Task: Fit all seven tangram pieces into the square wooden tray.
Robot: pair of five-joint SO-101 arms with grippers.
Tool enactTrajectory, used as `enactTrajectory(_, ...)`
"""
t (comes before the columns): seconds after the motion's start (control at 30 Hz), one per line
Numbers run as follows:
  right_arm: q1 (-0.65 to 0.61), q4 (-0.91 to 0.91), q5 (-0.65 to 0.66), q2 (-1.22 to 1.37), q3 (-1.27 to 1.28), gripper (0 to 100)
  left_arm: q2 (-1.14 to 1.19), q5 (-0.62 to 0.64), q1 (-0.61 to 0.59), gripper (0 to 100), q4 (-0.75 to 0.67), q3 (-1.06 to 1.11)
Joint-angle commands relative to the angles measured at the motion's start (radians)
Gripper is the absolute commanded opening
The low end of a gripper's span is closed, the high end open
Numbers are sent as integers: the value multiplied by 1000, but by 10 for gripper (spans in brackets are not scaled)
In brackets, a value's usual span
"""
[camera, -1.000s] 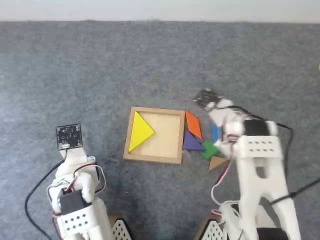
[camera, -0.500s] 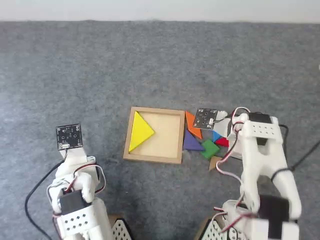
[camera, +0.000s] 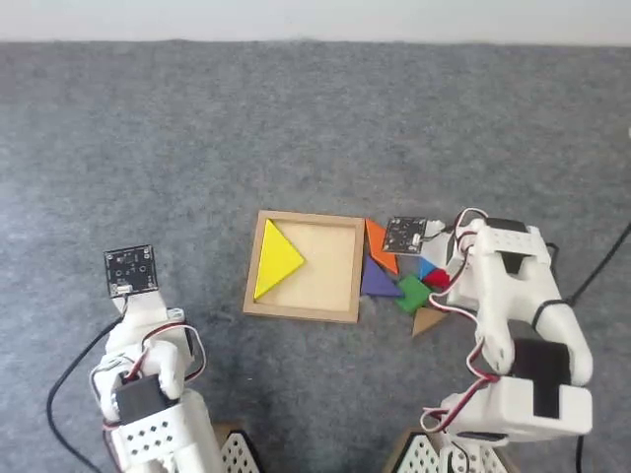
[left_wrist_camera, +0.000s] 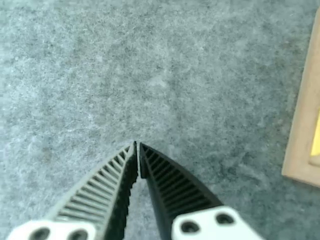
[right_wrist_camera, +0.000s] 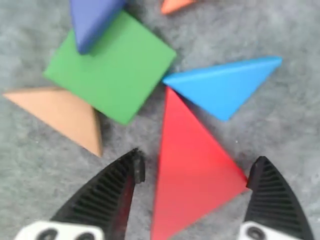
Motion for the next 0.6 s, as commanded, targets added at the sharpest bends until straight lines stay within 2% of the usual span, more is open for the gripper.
enactTrajectory(0.0,36,-16,11,35,-86,315,5,0,-8,12,-17,-18)
enactTrajectory(0.13,41,-18,17,56,-106,257,5,0,-8,12,-17,-18)
enactTrajectory(0.27,45,-15,28,54,-109,252,5,0,-8,12,-17,-18)
enactTrajectory(0.57,44,214,32,-116,-170,249,5,0,-8,12,-17,-18)
